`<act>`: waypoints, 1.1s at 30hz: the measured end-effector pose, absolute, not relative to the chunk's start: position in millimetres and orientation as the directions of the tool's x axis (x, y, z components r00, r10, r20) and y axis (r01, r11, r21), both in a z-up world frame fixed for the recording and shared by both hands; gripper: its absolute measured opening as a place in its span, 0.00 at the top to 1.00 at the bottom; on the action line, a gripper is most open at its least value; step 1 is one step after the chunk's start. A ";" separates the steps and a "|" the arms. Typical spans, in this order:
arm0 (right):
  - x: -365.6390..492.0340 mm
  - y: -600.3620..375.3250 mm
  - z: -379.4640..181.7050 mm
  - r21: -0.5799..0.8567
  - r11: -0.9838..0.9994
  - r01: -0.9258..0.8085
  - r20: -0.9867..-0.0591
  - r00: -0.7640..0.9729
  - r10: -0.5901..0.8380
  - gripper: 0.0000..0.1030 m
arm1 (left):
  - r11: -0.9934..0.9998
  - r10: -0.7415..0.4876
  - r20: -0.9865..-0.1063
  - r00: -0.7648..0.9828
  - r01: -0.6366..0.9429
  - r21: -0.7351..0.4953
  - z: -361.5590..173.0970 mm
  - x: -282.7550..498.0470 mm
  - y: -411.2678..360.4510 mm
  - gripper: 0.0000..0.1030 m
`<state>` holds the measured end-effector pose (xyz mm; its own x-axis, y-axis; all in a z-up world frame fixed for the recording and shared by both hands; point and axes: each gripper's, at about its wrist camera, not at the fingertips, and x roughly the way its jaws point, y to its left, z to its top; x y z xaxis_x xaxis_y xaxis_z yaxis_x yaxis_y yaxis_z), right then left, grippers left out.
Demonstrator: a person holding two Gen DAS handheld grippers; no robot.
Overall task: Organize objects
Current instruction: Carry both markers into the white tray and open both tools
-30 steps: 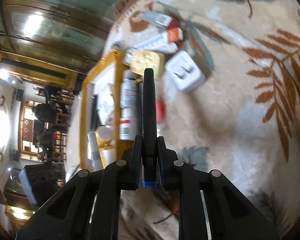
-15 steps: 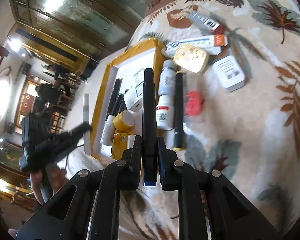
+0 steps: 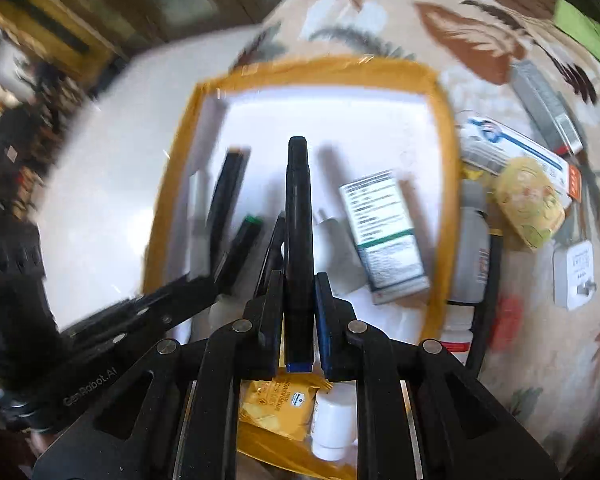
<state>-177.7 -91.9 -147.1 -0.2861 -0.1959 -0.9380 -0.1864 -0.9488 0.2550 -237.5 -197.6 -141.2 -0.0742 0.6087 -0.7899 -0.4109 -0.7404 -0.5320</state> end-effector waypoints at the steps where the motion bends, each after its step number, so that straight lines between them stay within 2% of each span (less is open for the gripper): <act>1: -184.2 -99.8 -146.2 0.206 -0.963 -0.175 -0.946 -0.287 -0.150 0.86 | -0.752 0.588 -0.804 -0.089 -0.426 -0.503 -138.8 -235.3 -197.5 0.90; 3: -186.7 -99.6 -146.1 0.198 -0.961 -0.192 -0.941 -0.312 -0.131 0.86 | -0.742 0.591 -0.804 -0.068 -0.436 -0.509 -141.5 -229.9 -201.4 0.90; 7: -173.5 -102.2 -146.8 0.203 -0.963 -0.180 -0.914 -0.387 -0.120 0.86 | -0.761 0.554 -0.824 -0.121 -0.475 -0.442 -155.4 -213.4 -201.0 0.90; 10: -152.3 -99.6 -152.1 0.191 -0.964 -0.184 -0.894 -0.438 -0.093 0.86 | -0.763 0.572 -0.810 -0.128 -0.447 -0.467 -167.4 -203.3 -201.4 0.90; 14: -133.7 -99.2 -161.5 0.141 -0.965 -0.221 -0.899 -0.436 -0.032 0.86 | -0.778 0.520 -0.843 -0.137 -0.483 -0.402 -163.9 -189.2 -192.4 0.90; 16: -125.2 -93.9 -164.9 0.188 -0.950 -0.250 -0.905 -0.420 -0.069 0.86 | -0.767 0.512 -0.853 -0.105 -0.503 -0.398 -160.6 -189.3 -190.3 0.90; 19: -118.6 -95.8 -159.2 0.161 -0.953 -0.257 -0.895 -0.444 -0.032 0.86 | -0.767 0.476 -0.874 -0.098 -0.533 -0.358 -153.6 -198.8 -187.3 0.90; 24: -126.9 -94.5 -169.4 0.201 -0.939 -0.281 -0.915 -0.395 -0.078 0.86 | -0.849 0.395 -0.914 -0.098 -0.419 -0.322 -145.9 -216.9 -206.2 0.90; 27: -125.0 -88.0 -170.6 0.232 -0.939 -0.253 -0.903 -0.416 -0.111 0.86 | -0.857 0.362 -0.923 -0.134 -0.438 -0.272 -149.4 -219.3 -201.1 0.90; 28: -121.6 -80.8 -173.2 0.264 -0.932 -0.250 -0.895 -0.424 -0.139 0.86 | -0.862 0.357 -0.924 -0.136 -0.428 -0.270 -152.7 -220.5 -202.2 0.90; 30: -115.7 -69.4 -177.9 0.300 -0.922 -0.243 -0.881 -0.441 -0.171 0.86 | -0.846 0.430 -0.894 -0.125 -0.402 -0.351 -152.9 -219.6 -204.0 0.90; 33: -104.8 -51.4 -188.9 0.350 -0.907 -0.234 -0.870 -0.439 -0.223 0.86 | -0.858 0.397 -0.909 -0.126 -0.403 -0.319 -154.8 -210.1 -190.2 0.90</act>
<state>-104.8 -51.4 -188.9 -0.4390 -0.2226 -0.8705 -0.2343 -0.9069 0.3501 -210.1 -190.2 -154.8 -0.1257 0.3969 -0.9092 -0.4033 -0.8578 -0.3187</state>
